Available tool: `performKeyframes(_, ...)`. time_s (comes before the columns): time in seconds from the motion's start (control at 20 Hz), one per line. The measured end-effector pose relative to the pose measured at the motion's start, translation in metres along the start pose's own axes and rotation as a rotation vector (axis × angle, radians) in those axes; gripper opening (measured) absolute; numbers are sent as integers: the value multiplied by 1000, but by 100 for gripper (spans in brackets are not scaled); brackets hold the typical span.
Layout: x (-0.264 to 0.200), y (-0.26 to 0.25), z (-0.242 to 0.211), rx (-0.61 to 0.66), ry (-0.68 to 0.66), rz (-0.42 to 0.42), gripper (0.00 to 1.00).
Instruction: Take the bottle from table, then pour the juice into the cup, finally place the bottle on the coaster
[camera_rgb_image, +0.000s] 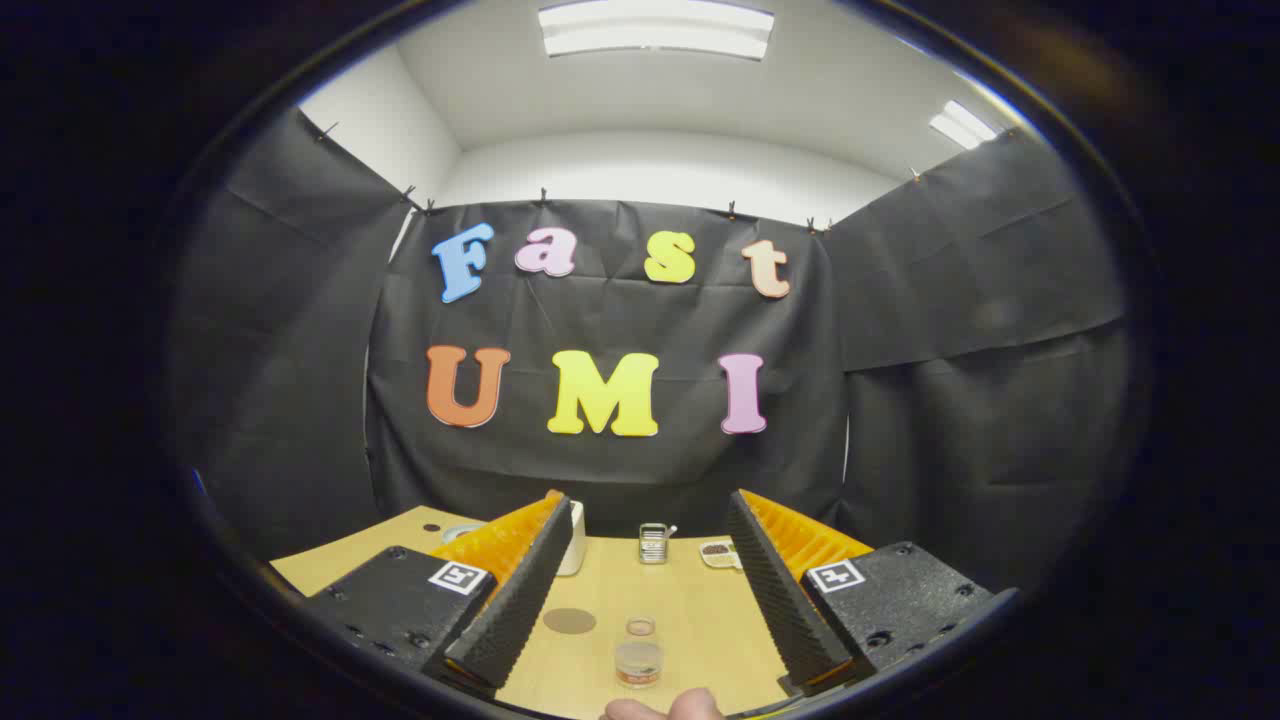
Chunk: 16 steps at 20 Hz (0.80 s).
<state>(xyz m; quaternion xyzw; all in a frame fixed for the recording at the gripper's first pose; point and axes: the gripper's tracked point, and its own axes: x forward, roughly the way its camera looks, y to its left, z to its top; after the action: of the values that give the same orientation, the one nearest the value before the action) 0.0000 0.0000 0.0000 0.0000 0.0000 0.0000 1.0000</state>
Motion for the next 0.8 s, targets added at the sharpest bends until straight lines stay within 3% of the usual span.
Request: performKeyframes(0.8,4,1,-10,16,21,-3,100)
